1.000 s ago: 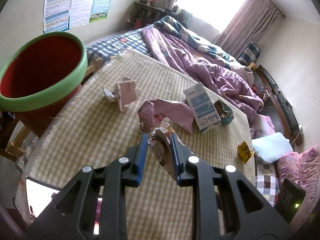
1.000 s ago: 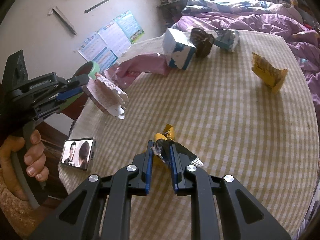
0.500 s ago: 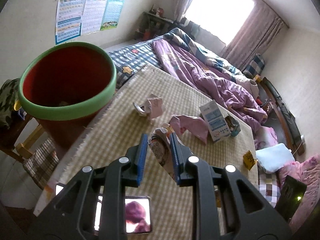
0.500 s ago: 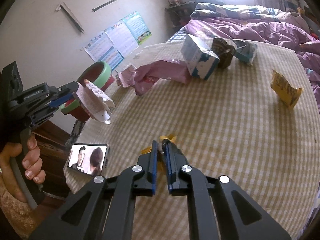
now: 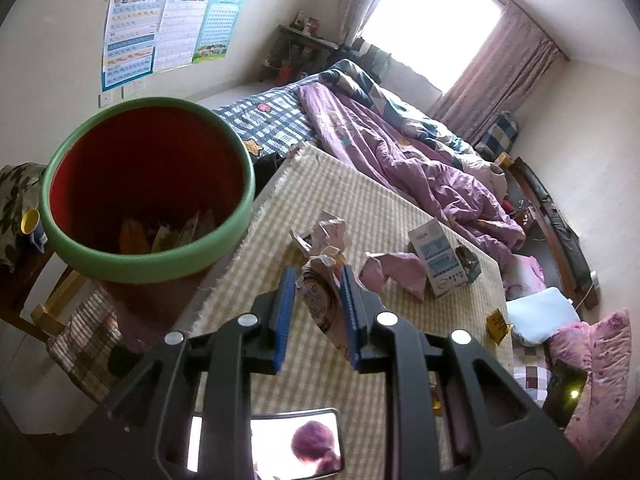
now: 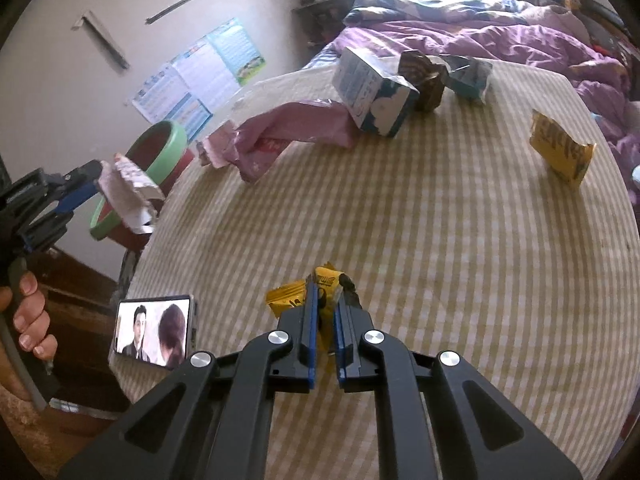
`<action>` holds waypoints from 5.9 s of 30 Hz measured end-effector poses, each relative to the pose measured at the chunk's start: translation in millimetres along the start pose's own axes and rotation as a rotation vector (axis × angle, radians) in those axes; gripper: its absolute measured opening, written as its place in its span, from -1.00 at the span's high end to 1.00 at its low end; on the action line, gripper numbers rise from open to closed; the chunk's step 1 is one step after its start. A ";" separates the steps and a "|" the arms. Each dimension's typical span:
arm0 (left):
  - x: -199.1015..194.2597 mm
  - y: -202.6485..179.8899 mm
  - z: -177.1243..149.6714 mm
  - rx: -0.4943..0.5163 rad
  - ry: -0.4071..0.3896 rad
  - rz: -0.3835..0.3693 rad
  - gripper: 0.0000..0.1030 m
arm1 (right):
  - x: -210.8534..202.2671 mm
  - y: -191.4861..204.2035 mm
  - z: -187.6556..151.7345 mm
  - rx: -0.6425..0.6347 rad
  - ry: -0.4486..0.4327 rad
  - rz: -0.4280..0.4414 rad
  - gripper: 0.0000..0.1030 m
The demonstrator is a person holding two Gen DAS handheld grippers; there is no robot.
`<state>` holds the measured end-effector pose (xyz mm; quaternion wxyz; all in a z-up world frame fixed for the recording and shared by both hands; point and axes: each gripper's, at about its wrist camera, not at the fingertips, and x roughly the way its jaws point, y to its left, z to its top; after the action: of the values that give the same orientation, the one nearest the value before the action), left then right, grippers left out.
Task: Collect trash
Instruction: 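Carry both items over the green bucket and open both tools to drop them, then move both open tools back over the trash on the mat, then grasp a pink plastic bag with the left tool while the right tool grasps a yellow-brown wrapper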
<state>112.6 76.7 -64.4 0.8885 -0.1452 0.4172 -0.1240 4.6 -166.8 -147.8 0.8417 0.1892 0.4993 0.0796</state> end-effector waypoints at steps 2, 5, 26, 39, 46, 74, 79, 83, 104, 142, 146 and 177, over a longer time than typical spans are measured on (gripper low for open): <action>-2.2 7.4 5.0 -0.004 -0.003 -0.005 0.57 | -0.2 4.8 1.7 0.002 -0.003 -0.014 0.90; -6.1 17.3 13.1 -0.009 -0.014 -0.008 0.57 | -3.5 12.9 3.9 0.007 -0.032 -0.027 0.90; -23.4 104.9 63.0 -0.022 -0.074 0.042 0.57 | -13.2 134.1 84.1 -0.087 -0.225 0.085 0.90; -7.8 142.0 71.8 -0.028 -0.052 0.081 0.57 | 22.9 203.6 110.6 -0.167 -0.195 0.175 0.89; 2.7 154.9 74.7 -0.030 -0.029 0.091 0.57 | 48.2 228.4 116.9 -0.190 -0.158 0.197 0.89; 9.4 172.5 77.0 -0.033 -0.041 0.210 -0.15 | 90.0 259.0 122.8 -0.197 -0.118 0.254 -0.07; 2.3 171.7 69.1 -0.023 -0.040 0.245 -0.18 | 86.2 255.1 121.7 -0.186 -0.121 0.267 -0.07; -9.7 169.1 60.3 -0.018 -0.051 0.269 -0.28 | 79.7 253.7 117.5 -0.193 -0.126 0.273 -0.07; -69.3 78.5 -47.2 -0.051 -0.086 0.322 -0.29 | 2.5 195.6 100.6 -0.297 -0.173 0.364 -0.15; -73.6 75.8 -54.2 -0.112 -0.078 0.297 -0.29 | 7.9 189.3 125.7 -0.339 -0.059 0.394 -0.56; -55.7 37.6 -53.3 -0.043 -0.043 0.214 -0.29 | -36.4 129.3 118.0 -0.270 -0.178 0.284 -0.56; 184.5 -96.6 -15.8 0.293 0.311 0.118 -0.07 | -98.8 -153.9 62.4 0.218 -0.238 -0.013 -0.56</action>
<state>205.4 -78.3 -169.3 0.8308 0.0312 0.5345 -0.1521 2.2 -354.6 -102.2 0.8701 0.2841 0.4028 -0.0034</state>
